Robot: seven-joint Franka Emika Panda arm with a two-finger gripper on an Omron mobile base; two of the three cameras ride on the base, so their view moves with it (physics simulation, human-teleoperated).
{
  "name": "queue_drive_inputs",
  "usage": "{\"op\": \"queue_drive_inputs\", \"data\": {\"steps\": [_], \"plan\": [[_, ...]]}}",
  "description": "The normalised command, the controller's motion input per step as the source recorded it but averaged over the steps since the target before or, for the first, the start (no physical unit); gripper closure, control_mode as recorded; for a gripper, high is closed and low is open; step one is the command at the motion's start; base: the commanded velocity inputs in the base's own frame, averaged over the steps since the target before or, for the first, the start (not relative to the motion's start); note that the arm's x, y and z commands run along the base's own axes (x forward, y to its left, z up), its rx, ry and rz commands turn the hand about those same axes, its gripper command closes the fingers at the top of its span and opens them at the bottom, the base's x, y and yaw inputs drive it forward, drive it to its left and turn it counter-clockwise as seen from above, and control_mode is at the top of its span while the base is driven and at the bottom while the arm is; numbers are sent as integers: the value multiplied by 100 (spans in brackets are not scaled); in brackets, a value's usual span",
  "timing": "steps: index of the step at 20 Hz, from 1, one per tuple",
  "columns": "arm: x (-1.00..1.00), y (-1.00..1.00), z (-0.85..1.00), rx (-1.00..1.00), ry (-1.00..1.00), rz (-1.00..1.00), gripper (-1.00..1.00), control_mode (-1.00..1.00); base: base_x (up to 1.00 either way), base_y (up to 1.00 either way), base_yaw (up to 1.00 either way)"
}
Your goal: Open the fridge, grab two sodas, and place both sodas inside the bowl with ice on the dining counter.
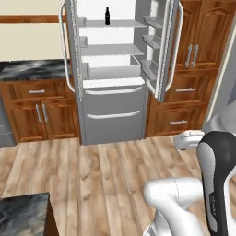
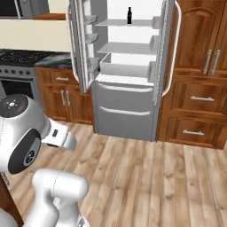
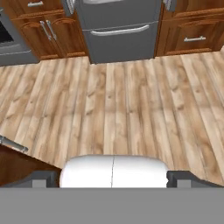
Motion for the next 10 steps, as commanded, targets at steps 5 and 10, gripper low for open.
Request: {"op": "queue_drive_inputs", "data": {"steps": [5, 10], "plan": [[0, 0, 0, 0, 0, 0, -100, 100, 100, -28, 0], [0, 0, 0, 0, 0, 0, -100, 100, 100, -1, -2]]}}
